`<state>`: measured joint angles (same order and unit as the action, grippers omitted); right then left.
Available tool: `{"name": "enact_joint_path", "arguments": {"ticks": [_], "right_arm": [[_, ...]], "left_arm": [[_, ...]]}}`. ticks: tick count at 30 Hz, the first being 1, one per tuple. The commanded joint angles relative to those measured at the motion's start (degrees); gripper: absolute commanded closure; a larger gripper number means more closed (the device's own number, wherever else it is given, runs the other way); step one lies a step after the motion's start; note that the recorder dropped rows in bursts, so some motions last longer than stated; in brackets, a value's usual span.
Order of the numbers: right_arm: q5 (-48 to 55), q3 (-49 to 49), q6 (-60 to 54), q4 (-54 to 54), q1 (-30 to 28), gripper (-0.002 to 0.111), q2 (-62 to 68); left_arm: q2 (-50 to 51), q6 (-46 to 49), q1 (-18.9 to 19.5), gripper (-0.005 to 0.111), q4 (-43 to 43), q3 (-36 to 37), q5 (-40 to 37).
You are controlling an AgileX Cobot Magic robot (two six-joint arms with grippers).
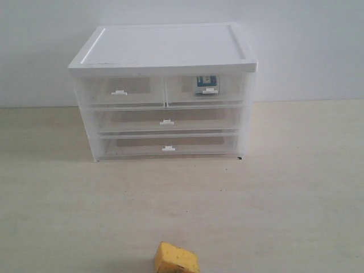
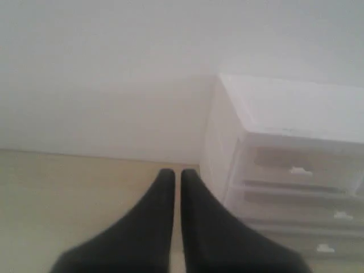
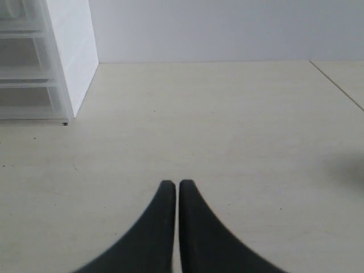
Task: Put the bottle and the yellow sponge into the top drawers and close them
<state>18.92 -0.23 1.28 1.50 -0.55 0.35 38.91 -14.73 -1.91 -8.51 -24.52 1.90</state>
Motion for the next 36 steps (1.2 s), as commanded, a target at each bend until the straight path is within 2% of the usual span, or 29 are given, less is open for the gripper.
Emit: {"name": "enact_joint_path", "arguments": {"ticks": [1,4,12,19,21,30,36], "right_arm": [[-0.35,0.23,-0.04,0.14,0.08,0.108,-0.35],[-0.35,0.23,-0.04,0.14,0.08,0.108,-0.35],[-0.46,0.23,-0.06,0.14,0.08,0.108,-0.35],[-0.46,0.23,-0.06,0.14,0.08,0.108,-0.35],[-0.46,0.23,-0.06,0.14,0.08,0.108,-0.35],[-0.46,0.23,-0.06,0.14,0.08,0.108,-0.35],[-0.46,0.23,-0.06,0.14,0.08,0.108,-0.35]], "left_arm": [[6.97,-0.33,-4.01,0.102,-1.78,-0.21,5.97],[11.65,-0.23,-6.61,0.102,-2.97,-0.21,9.36],[21.38,4.37,-9.85,0.102,-1.46,-0.21,18.12],[27.25,20.17,-12.90,0.102,13.24,0.34,27.01],[28.83,22.63,-14.89,0.102,15.90,1.27,31.29],[36.43,29.56,-24.64,0.102,25.97,1.93,41.88],[45.14,30.23,-31.62,0.102,30.78,1.93,55.23]]}}
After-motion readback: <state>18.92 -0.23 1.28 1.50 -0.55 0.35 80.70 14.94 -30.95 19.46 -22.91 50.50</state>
